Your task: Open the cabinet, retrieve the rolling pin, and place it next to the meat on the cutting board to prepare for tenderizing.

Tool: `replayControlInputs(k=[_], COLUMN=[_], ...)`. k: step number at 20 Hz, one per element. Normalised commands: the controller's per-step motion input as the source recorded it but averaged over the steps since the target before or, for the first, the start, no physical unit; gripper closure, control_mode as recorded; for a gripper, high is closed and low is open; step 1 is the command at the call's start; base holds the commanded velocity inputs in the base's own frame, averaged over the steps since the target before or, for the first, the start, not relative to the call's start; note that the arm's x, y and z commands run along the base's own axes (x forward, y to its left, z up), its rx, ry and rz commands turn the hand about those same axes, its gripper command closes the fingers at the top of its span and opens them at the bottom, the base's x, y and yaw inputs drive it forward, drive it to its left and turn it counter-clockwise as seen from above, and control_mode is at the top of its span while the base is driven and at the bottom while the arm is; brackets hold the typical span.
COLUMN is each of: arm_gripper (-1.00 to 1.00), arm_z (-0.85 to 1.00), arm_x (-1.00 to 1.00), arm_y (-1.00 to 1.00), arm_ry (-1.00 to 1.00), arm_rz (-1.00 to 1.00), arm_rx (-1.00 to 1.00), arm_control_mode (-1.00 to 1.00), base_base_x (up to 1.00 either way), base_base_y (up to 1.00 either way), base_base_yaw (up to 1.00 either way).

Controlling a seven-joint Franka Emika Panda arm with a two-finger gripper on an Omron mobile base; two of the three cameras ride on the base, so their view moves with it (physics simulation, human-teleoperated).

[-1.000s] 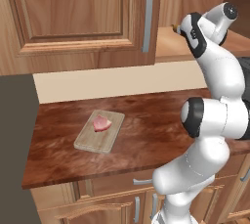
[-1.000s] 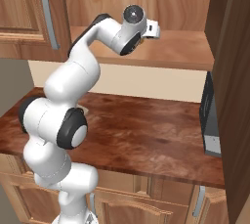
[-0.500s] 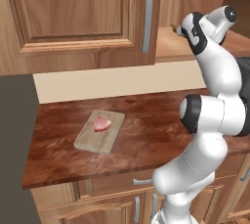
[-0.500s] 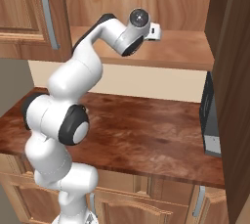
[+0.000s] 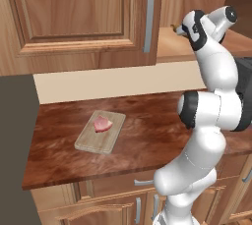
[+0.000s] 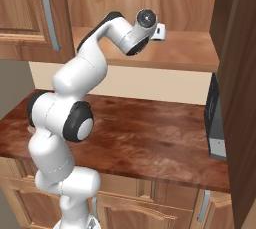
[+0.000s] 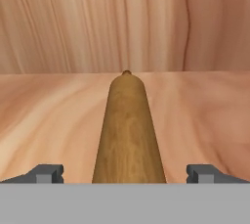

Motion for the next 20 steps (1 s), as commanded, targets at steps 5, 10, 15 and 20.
replayControlInputs(k=[5,10,15,20], arm_gripper=[1.00,1.00,1.00,1.00], arm_z=[-0.17,-0.22,-0.21,-0.18], arm_x=[0.13,0.05,0.00,-0.07], arm_y=[0.00,0.00,0.00,0.00], arm_ry=[0.01,0.01,0.00,-0.06], arm_rz=[0.03,0.04,0.02,0.01], arm_rx=[0.00,0.02,0.04,0.03], arm_control_mode=[-1.00,-1.00,-1.00,-1.00], base_base_x=[0.00,0.00,0.00,0.00], base_base_y=[0.00,0.00,0.00,0.00], base_base_yaw=[0.00,0.00,0.00,0.00])
